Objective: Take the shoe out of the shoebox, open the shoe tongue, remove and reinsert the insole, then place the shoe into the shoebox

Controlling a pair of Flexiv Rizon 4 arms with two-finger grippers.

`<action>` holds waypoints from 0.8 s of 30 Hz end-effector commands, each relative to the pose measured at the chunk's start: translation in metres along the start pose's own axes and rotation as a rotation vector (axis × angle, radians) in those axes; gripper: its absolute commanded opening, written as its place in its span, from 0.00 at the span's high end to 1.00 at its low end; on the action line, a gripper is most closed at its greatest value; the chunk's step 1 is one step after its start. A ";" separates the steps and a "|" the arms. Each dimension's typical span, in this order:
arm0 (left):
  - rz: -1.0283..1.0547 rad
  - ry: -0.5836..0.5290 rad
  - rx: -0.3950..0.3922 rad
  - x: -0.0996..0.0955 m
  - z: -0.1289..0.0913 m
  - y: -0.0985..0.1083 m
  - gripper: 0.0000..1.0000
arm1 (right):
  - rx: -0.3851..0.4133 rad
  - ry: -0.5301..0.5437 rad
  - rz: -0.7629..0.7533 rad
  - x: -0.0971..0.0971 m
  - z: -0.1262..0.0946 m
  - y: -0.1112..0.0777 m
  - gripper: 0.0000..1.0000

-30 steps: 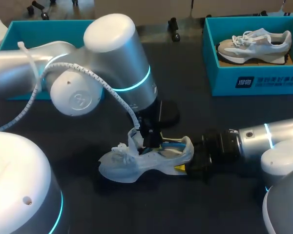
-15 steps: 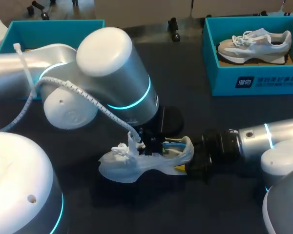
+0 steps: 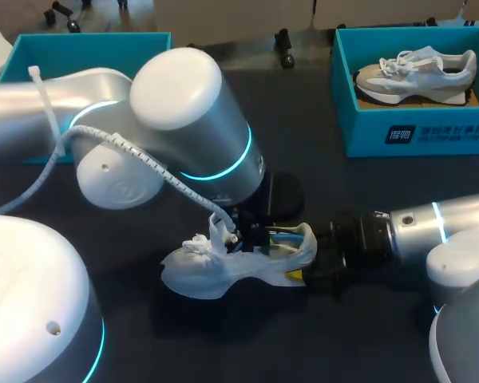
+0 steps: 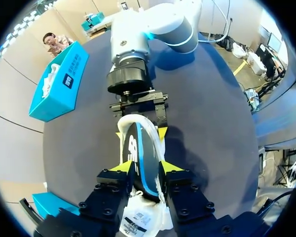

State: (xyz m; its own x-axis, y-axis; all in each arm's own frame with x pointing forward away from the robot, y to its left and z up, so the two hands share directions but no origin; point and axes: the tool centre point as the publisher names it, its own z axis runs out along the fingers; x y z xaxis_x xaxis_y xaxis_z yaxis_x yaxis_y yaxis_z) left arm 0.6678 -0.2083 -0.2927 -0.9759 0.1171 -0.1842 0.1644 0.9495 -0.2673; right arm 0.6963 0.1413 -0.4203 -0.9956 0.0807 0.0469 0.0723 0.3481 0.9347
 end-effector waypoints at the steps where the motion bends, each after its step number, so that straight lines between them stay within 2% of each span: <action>1: 0.003 0.011 -0.021 -0.003 0.013 -0.011 0.65 | 0.001 -0.001 0.000 0.001 0.002 -0.001 1.00; 9: -0.001 0.012 -0.047 -0.008 0.025 -0.015 0.66 | 0.001 -0.001 0.000 0.001 0.002 -0.001 1.00; 20: 0.017 0.001 -0.062 -0.006 0.032 -0.015 0.67 | 0.001 -0.001 0.000 0.001 0.002 -0.001 1.00; 23: 0.016 -0.012 -0.063 -0.006 0.032 -0.015 0.72 | 0.001 -0.001 0.000 0.001 0.002 -0.001 1.00; 24: 0.013 -0.015 -0.066 -0.007 0.033 -0.015 0.80 | 0.001 -0.001 0.000 0.001 0.002 -0.001 1.00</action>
State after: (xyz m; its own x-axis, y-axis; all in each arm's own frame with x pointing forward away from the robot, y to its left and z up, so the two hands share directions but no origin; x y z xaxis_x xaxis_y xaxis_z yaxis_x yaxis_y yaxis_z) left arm 0.6782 -0.2321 -0.3179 -0.9720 0.1283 -0.1968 0.1689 0.9640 -0.2056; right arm 0.6963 0.1414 -0.4202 -0.9956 0.0807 0.0469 0.0723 0.3480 0.9347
